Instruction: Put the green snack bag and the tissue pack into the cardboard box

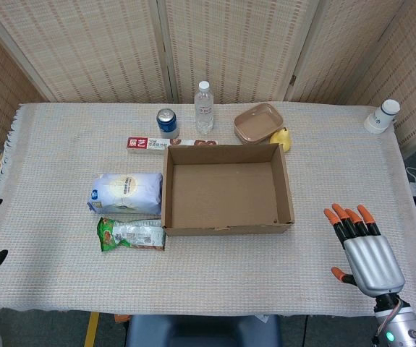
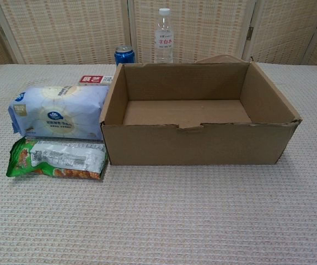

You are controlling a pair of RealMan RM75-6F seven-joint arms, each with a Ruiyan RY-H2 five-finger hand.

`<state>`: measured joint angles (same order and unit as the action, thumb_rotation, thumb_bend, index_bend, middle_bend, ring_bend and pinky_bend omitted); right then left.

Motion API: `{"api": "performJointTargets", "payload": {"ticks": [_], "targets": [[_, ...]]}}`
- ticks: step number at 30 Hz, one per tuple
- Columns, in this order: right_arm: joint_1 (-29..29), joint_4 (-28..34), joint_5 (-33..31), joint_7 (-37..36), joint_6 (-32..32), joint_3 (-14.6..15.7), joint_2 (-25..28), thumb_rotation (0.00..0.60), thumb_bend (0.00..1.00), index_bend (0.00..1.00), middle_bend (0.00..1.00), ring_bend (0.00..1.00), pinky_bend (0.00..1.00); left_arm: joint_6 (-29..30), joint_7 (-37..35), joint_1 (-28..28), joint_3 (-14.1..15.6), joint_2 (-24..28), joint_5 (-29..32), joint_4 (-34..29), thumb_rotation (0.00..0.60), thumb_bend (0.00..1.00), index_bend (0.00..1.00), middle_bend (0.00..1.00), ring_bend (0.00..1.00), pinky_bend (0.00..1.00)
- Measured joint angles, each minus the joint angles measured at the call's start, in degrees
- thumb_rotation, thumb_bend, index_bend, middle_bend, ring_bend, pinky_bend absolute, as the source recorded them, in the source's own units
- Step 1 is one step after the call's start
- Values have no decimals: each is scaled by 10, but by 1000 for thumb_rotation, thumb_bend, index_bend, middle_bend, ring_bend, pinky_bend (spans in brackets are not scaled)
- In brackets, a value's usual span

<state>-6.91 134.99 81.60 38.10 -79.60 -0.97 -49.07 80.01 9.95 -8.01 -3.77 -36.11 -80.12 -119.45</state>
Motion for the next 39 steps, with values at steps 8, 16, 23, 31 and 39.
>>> {"api": "performJointTargets", "payload": {"ticks": [8, 16, 23, 31, 39], "targets": [[-4, 0, -15, 6, 1, -1, -3, 600, 15, 77, 42, 0, 0, 7, 4, -6, -10, -2, 4, -8, 600, 263, 87, 72, 0, 164], [-11, 0, -26, 20, 3, -2, -14, 600, 16, 77, 42, 0, 0, 3, -3, -8, -12, 11, 11, -14, 600, 264, 87, 72, 0, 165], [-19, 0, -50, 33, 10, -2, -18, 600, 15, 77, 42, 0, 0, 9, -9, -8, -11, 2, -9, -13, 600, 263, 123, 115, 38, 198], [-23, 0, -55, 32, 8, -1, -18, 600, 15, 77, 42, 0, 0, -31, 27, -15, 17, -37, -59, -24, 600, 263, 143, 148, 85, 238], [-23, 0, -48, 27, 6, 4, -15, 600, 15, 77, 42, 0, 0, -95, 78, -45, 30, -114, -75, -29, 600, 263, 184, 195, 136, 301]]}}
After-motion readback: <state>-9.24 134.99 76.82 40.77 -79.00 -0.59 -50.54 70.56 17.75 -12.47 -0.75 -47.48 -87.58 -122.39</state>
